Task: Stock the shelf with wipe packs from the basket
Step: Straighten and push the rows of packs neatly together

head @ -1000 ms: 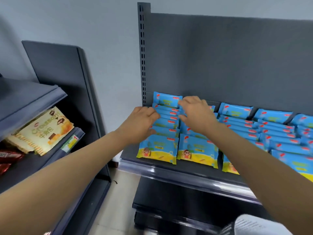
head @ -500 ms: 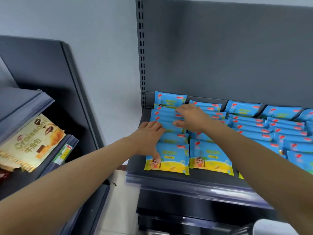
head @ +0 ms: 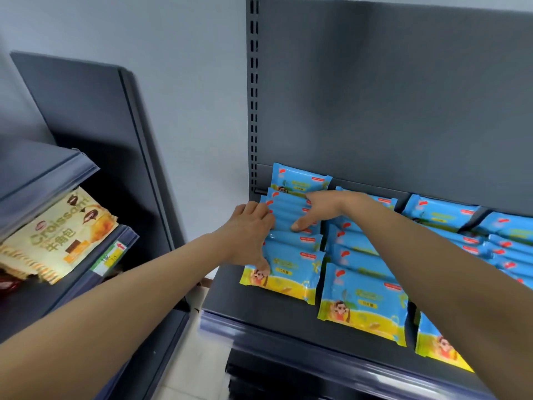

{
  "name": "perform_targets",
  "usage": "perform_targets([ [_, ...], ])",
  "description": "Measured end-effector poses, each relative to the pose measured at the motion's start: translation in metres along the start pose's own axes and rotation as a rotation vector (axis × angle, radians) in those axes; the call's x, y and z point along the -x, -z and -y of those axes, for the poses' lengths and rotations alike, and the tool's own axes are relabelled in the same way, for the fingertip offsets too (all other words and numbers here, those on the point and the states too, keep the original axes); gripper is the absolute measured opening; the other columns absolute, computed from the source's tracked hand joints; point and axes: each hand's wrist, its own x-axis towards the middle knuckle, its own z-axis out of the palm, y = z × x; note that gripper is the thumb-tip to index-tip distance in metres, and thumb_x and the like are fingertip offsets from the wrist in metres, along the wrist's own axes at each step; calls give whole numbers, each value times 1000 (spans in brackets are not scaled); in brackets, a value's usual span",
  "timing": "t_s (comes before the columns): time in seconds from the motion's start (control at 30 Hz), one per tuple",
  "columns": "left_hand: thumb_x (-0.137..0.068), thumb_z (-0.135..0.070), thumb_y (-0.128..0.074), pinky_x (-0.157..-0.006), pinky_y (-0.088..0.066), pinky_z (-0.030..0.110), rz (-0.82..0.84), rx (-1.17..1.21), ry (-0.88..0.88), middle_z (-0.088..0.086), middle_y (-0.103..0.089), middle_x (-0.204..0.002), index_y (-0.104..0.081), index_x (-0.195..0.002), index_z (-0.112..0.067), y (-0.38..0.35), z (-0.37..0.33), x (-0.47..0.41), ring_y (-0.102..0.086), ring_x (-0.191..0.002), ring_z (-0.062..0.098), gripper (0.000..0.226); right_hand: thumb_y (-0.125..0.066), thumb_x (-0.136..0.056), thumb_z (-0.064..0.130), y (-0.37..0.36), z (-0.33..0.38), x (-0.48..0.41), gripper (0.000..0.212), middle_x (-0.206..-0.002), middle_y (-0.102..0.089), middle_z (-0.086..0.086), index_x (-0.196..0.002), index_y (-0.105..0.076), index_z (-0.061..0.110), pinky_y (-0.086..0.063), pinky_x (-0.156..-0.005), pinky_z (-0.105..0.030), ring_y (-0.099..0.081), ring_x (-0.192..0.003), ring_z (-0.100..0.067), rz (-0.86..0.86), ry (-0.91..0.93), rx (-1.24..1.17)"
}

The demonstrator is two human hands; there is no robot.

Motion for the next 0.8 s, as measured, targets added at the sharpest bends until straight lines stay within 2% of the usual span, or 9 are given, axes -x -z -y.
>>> perform_targets([
  [0.1, -53, -65, -71, -109, -20, 37, 50, 47, 13, 2, -19, -144, -38, -116, -18, -1, 3, -3, -17, -133, 24, 84, -68, -34, 81, 7, 3, -4, 104, -125, -57, 9, -122, -54, 28, -41, -102, -41, -53, -113, -19, 55, -22, 71],
  [0.17, -55, -63, -71, -110, -18, 36, 78, 86, 13, 3, -16, -148, -37, -116, -19, -1, 4, -4, -15, -135, 23, 83, -70, -36, 80, 11, 7, -6, 101, -124, -56, 8, -122, -55, 28, -41, -102, -42, -53, -113, -19, 98, -45, 93],
  [0.27, -56, -64, -72, -111, -17, 35, 90, 105, 9, 2, -17, -147, -36, -118, -19, -1, 5, -5, -17, -135, 22, 84, -73, -42, 76, 13, 9, -8, 94, -123, -58, 7, -121, -57, 28, -43, -101, -42, -55, -110, -19, 137, -60, 81],
  [0.6, -55, -66, -69, -111, -13, 35, 36, 85, -8, 2, -23, -143, -37, -114, -21, -4, 8, -5, -20, -130, 23, 81, -75, -40, 74, 15, 16, -10, 99, -125, -57, 5, -124, -55, 25, -43, -101, -44, -54, -112, -22, 162, -103, 89],
  [0.73, -56, -65, -68, -111, -13, 35, 30, 80, -8, 2, -24, -142, -37, -114, -21, -4, 7, -3, -24, -128, 23, 80, -74, -41, 76, 15, 16, -9, 90, -117, -57, 7, -115, -58, 27, -44, -96, -40, -54, -105, -19, 149, -100, 110],
  [0.8, -57, -65, -68, -111, -12, 35, 25, 80, -8, 2, -25, -142, -36, -115, -21, -5, 6, -2, -24, -129, 23, 79, -73, -36, 78, 14, 15, -9, 94, -117, -58, 7, -113, -60, 27, -44, -97, -41, -54, -105, -19, 142, -97, 113],
])
